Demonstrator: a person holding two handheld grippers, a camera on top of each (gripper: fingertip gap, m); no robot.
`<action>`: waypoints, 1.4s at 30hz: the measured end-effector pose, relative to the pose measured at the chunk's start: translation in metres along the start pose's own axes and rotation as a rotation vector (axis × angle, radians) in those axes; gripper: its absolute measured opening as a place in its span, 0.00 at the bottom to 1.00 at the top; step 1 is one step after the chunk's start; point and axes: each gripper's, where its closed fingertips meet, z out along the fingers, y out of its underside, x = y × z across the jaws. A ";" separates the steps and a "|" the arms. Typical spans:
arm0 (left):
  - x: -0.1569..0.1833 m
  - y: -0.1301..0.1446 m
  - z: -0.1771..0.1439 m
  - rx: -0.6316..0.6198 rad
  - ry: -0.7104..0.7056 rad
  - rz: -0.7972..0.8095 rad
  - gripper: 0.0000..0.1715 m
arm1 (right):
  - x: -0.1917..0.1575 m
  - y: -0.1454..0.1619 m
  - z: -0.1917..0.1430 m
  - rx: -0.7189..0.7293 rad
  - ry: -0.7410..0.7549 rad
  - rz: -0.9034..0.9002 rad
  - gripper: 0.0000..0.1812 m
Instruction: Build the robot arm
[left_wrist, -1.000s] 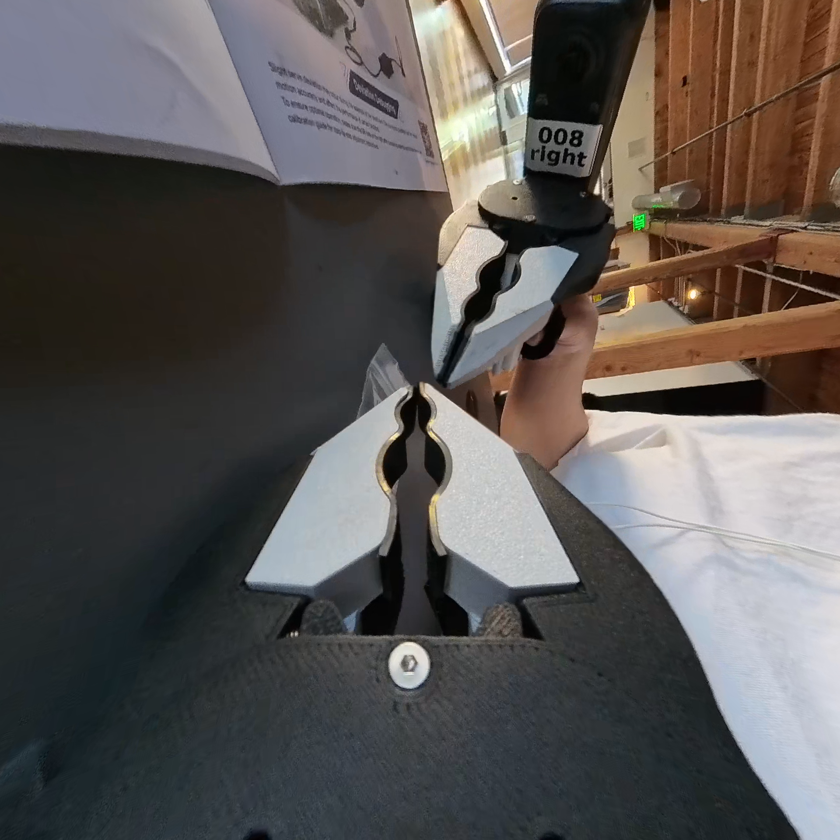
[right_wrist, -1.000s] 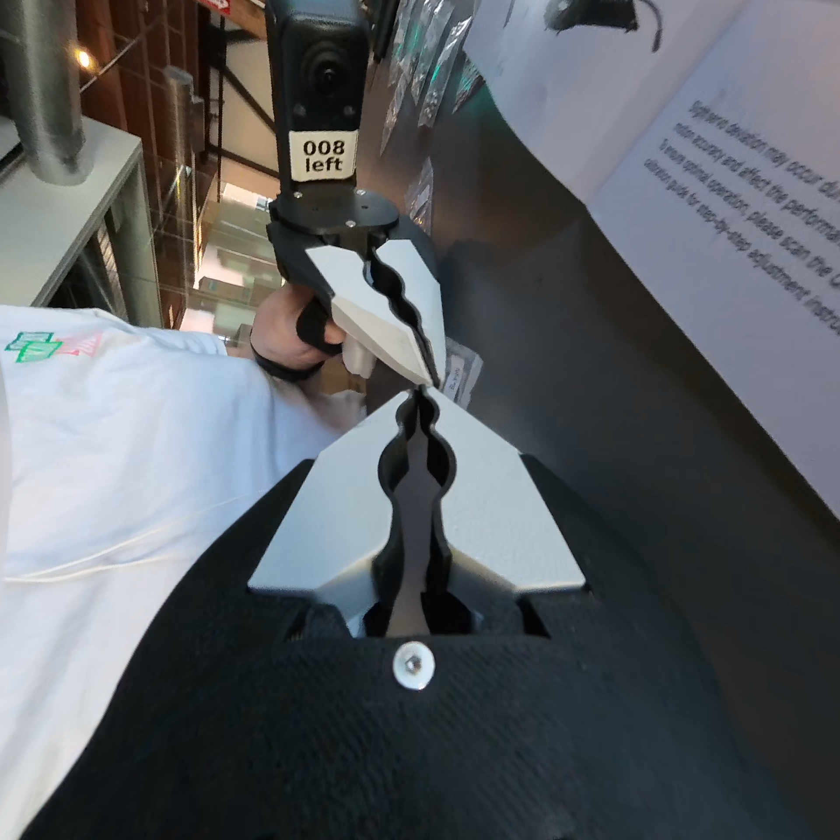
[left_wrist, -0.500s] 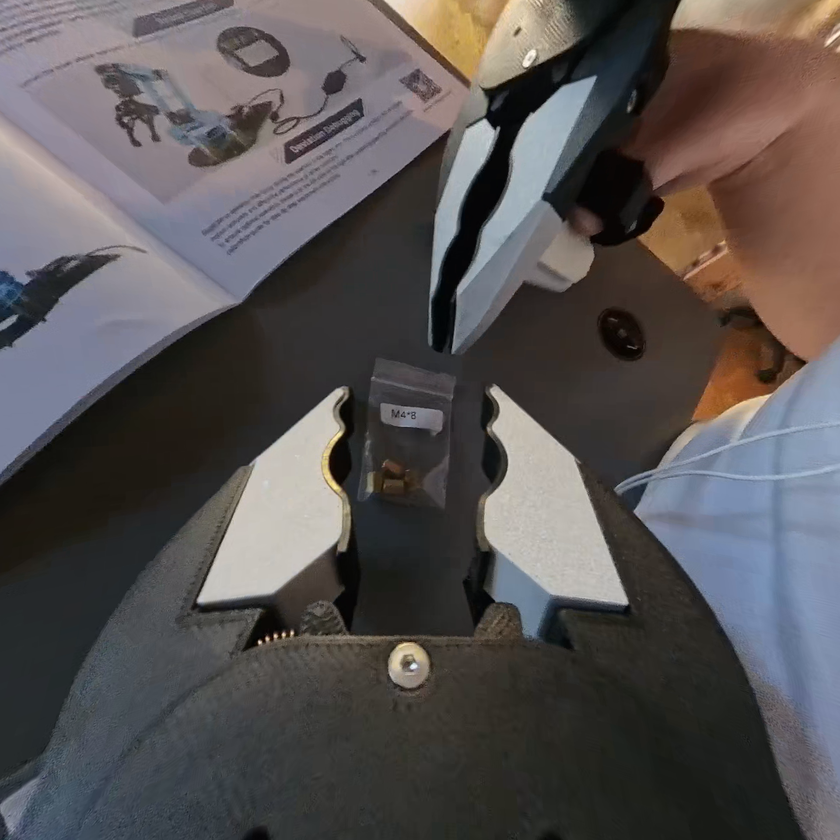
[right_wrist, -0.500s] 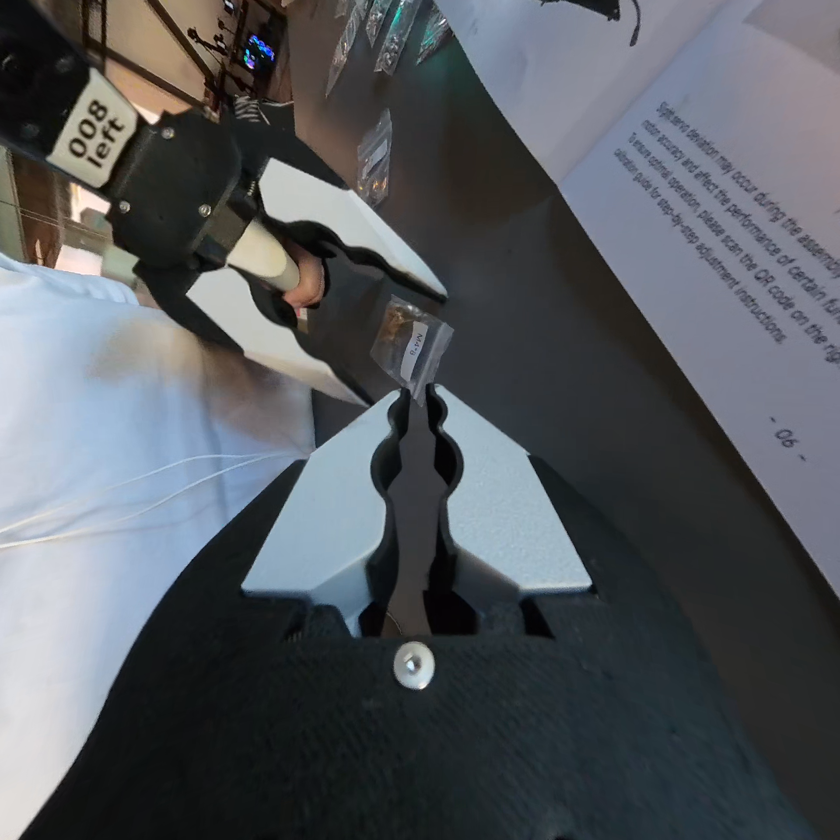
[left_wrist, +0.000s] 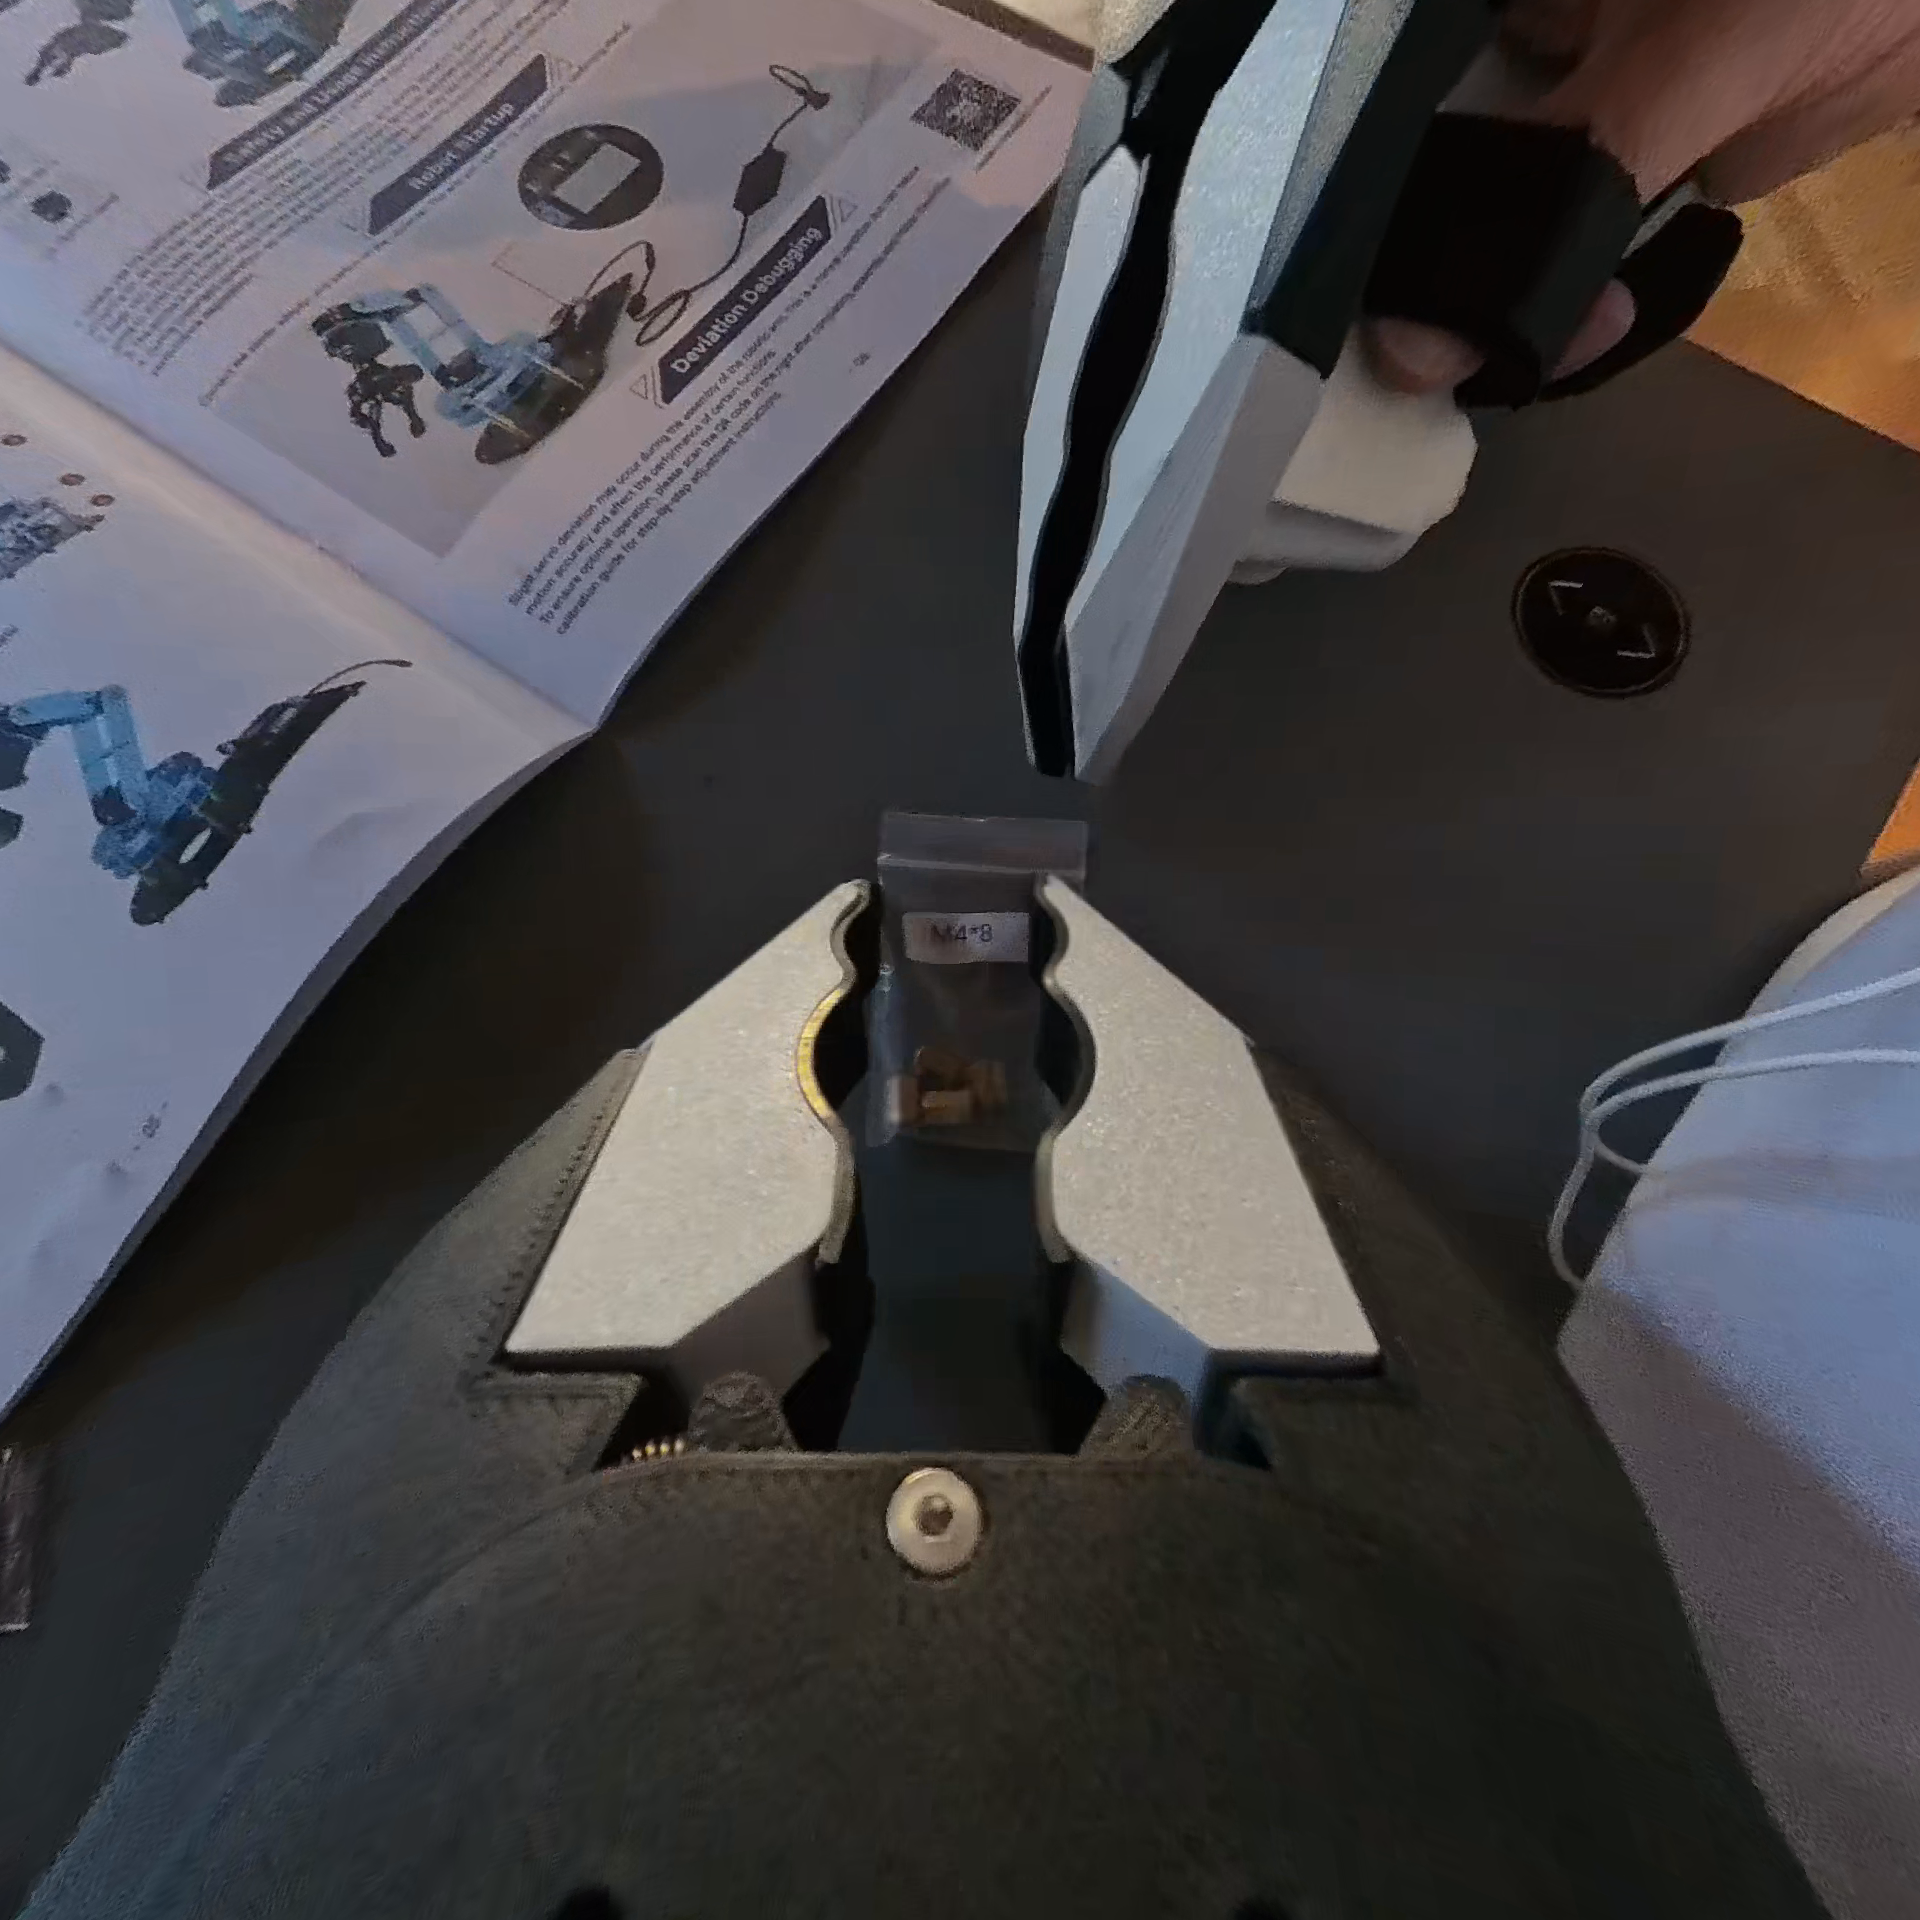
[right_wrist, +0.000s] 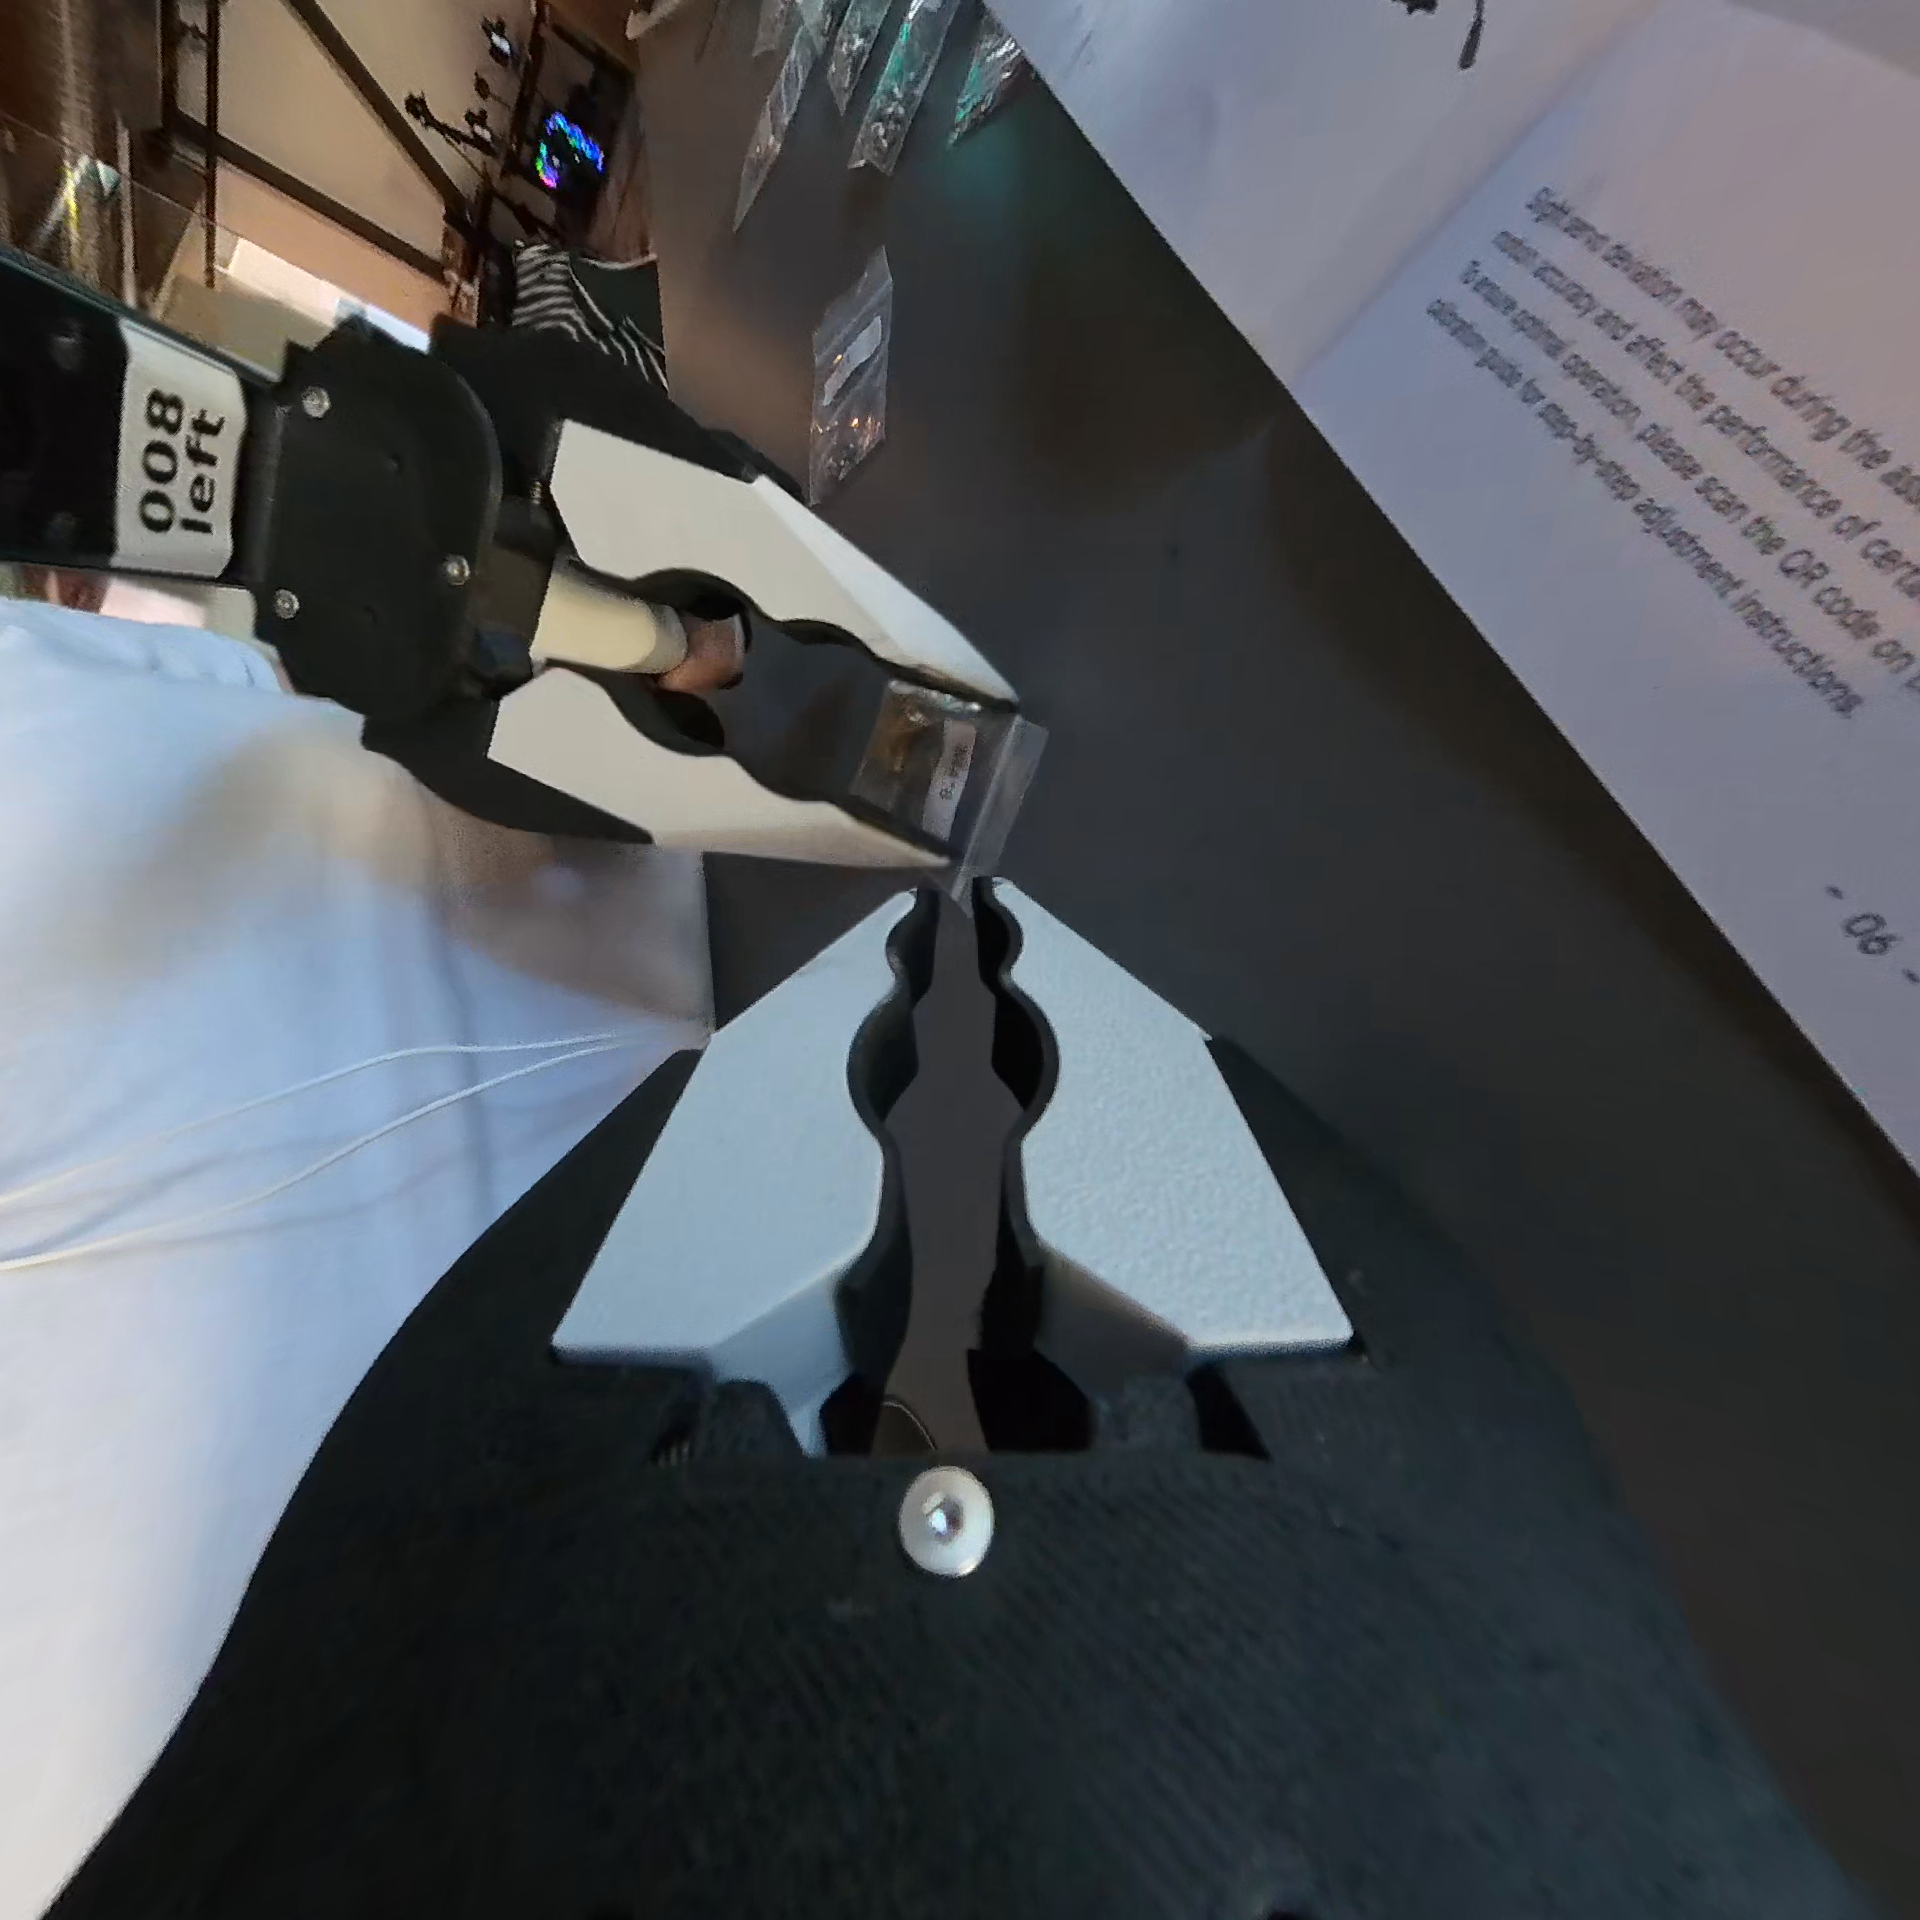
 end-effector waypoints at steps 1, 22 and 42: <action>-0.001 0.001 -0.001 0.012 -0.003 0.004 0.13 | 0.000 0.000 0.000 0.010 -0.001 0.006 0.03; -0.006 0.000 -0.033 0.091 0.074 -0.010 0.19 | -0.008 0.019 0.007 -0.028 0.272 -0.048 0.07; 0.000 0.026 -0.029 0.038 0.239 0.086 0.02 | -0.020 -0.005 0.016 0.267 0.524 -0.119 0.12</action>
